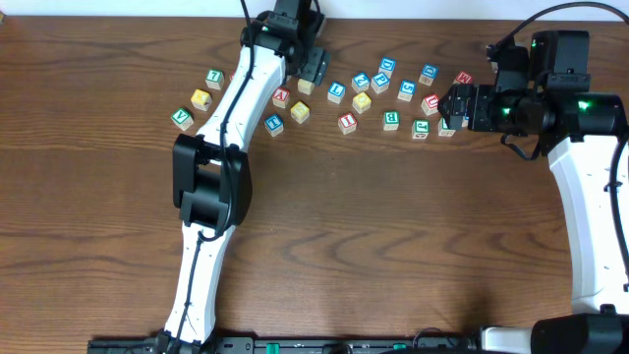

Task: Spell out CORL

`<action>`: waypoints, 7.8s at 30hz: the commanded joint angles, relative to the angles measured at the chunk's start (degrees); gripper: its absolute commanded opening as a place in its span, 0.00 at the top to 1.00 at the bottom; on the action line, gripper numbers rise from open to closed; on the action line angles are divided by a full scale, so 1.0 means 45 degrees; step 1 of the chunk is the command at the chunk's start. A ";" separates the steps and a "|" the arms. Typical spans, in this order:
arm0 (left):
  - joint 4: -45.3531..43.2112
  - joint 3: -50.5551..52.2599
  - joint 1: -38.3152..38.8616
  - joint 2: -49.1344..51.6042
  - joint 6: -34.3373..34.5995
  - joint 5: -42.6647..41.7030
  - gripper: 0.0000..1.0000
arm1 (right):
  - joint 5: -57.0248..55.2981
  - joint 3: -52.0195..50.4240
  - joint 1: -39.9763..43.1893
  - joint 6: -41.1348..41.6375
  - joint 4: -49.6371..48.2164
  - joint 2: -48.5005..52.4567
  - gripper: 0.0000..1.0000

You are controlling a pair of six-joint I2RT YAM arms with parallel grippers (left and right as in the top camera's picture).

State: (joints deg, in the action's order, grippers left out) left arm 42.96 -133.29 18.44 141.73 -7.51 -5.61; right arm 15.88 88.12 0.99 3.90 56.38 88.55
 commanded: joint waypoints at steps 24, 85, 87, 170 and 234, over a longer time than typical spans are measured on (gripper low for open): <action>-0.0379 -0.0034 0.0087 0.1758 0.0549 0.0165 0.44 | 0.0058 0.0228 0.0053 0.0117 0.0141 -0.0024 0.11; 0.9432 0.0806 0.0199 -0.5066 0.4843 0.0238 0.78 | -0.0505 0.0228 0.0053 0.0117 -0.0204 -0.0019 0.01; 0.9588 0.1409 0.0282 -0.5066 0.4847 0.0238 0.78 | -0.0544 0.0228 0.0053 0.0117 -0.0228 -0.0019 0.01; 0.0782 0.9185 0.1059 -0.7980 0.5314 0.0928 0.44 | -0.0680 0.0223 0.0010 0.0175 -0.0636 -0.0005 0.01; 0.1389 0.9525 -0.3390 -1.1108 0.4206 0.0923 0.42 | -0.3502 0.7883 -0.4410 0.8952 -0.0228 1.0472 0.48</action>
State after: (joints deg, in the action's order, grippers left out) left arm 49.06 -90.67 3.27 92.47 11.94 -2.17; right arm 2.20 122.78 -18.74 43.09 55.09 135.02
